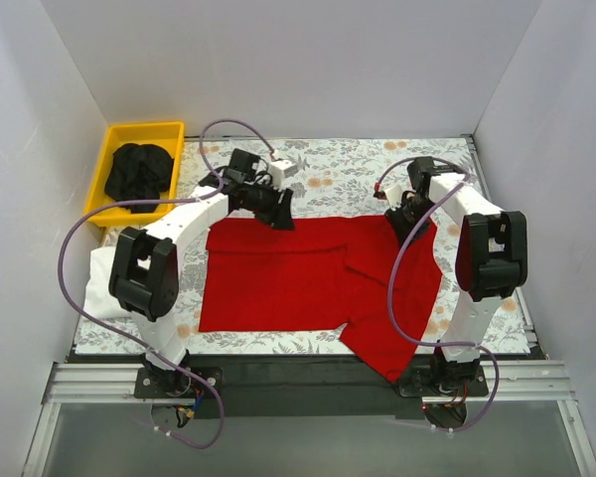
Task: Fold and stack the t-shirts
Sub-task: Fold the tshirt
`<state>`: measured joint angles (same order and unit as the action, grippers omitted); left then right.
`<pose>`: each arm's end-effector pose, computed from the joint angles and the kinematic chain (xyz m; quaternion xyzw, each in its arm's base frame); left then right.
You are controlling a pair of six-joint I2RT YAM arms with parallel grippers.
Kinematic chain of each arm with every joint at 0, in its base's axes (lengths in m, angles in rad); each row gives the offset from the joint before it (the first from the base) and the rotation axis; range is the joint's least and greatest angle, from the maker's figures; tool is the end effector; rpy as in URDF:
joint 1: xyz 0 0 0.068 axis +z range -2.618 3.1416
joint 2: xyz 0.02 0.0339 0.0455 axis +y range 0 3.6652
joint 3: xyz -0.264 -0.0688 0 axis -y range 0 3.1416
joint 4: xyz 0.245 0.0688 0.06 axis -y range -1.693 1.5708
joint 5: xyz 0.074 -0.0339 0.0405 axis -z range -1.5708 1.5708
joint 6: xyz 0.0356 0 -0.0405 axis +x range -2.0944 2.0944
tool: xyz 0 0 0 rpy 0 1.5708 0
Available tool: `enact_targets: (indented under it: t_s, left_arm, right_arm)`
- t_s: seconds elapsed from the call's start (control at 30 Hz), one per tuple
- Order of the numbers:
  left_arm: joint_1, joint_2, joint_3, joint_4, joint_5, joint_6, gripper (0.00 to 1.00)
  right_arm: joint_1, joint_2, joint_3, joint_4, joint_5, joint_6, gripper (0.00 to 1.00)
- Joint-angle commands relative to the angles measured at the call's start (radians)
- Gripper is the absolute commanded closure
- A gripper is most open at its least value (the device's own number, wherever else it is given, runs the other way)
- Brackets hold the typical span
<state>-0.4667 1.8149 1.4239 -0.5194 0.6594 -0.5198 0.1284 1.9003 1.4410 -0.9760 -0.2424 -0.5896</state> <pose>0.3437 -0.1976 0.2511 0.0812 0.8975 -0.4150 0.1252 0.3622 0.0554 0.2009 -0.3556 0.9244 0.1021 0.0930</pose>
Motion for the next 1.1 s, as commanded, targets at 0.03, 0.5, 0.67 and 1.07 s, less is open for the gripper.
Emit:
enact_targets:
  t_s: [0.03,0.5,0.67,1.07]
  left_arm:
    - [0.097,-0.066,-0.077,-0.205,-0.246,-0.029,0.6]
    - [0.292,0.109,-0.085,-0.223,-0.419,0.07,0.65]
    - [0.378,0.319,0.103,-0.241,-0.388,0.089,0.66]
    - [0.407,0.502,0.563,-0.363,-0.203,0.09,0.62]
  right_arm:
    - [0.013,-0.052,-0.077,0.06,0.162,-0.021,0.76]
    - [0.023,0.072,-0.067,0.183,0.219,0.013,0.75]
    - [0.017,0.222,0.097,0.189,0.238,0.04,0.75]
    - [0.004,0.28,0.519,0.134,0.17,0.025,0.63]
